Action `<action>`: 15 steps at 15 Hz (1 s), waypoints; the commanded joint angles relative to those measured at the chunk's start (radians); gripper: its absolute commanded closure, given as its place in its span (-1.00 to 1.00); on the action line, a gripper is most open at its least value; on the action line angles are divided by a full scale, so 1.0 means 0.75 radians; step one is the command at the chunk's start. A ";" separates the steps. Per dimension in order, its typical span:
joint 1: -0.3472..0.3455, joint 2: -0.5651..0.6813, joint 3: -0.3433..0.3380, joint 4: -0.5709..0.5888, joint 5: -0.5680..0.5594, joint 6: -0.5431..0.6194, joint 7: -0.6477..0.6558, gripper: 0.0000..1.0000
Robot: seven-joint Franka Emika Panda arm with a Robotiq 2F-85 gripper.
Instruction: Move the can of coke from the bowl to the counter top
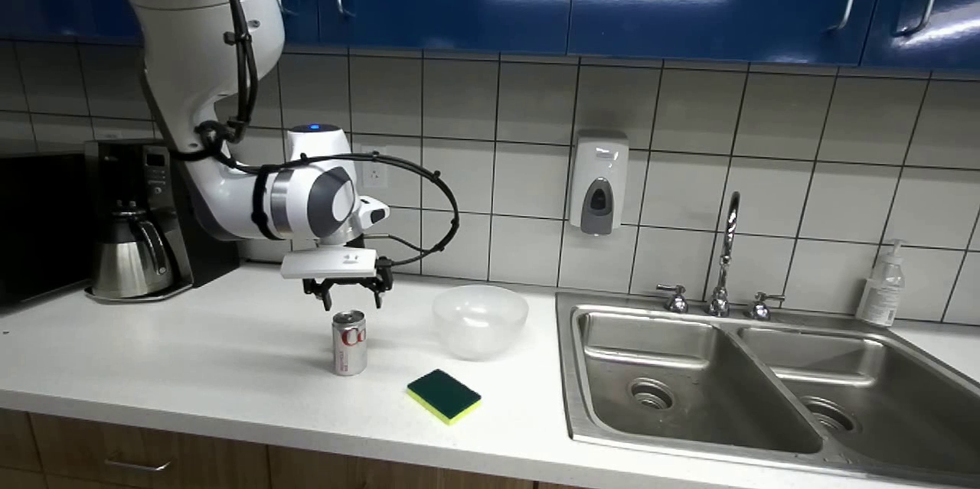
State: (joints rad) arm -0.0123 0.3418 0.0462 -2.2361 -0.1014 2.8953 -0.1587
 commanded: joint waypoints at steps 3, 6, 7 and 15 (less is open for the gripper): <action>-0.099 -0.151 0.129 -0.013 0.217 -0.200 -0.145 -1.00; -0.103 -0.207 0.131 0.010 0.321 -0.340 -0.216 -1.00; -0.099 -0.223 0.123 0.021 0.347 -0.397 -0.237 -1.00; -0.063 -0.300 0.051 0.108 0.413 -0.857 -0.336 -1.00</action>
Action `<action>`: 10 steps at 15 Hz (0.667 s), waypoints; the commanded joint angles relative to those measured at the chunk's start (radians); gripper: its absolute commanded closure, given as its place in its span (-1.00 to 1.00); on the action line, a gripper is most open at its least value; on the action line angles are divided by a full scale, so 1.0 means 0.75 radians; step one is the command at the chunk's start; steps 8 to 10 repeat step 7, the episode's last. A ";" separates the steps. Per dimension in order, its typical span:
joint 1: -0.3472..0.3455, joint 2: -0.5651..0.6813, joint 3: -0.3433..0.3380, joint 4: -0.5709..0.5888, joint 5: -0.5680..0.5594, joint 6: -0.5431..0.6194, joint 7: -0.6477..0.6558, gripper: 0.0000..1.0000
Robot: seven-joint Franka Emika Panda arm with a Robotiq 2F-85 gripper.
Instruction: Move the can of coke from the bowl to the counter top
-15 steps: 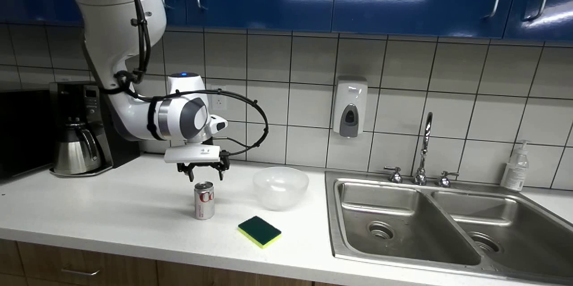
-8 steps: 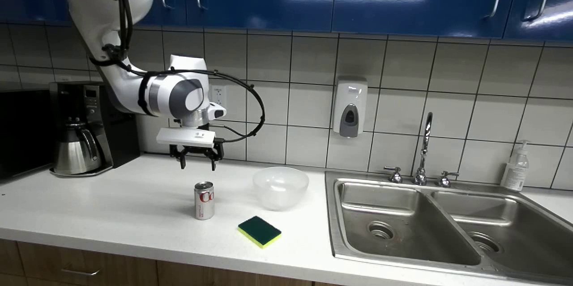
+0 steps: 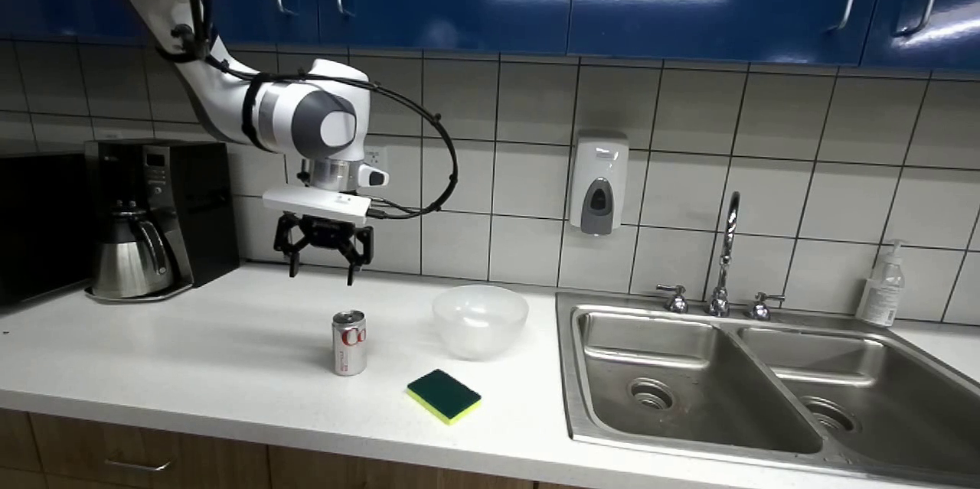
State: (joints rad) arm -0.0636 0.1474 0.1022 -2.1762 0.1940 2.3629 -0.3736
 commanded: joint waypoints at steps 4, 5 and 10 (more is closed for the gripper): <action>0.018 -0.066 -0.038 0.041 0.003 -0.273 -0.045 -1.00; 0.025 -0.030 -0.041 0.031 0.003 -0.194 -0.011 -1.00; 0.029 -0.028 -0.043 0.031 0.003 -0.198 -0.011 -1.00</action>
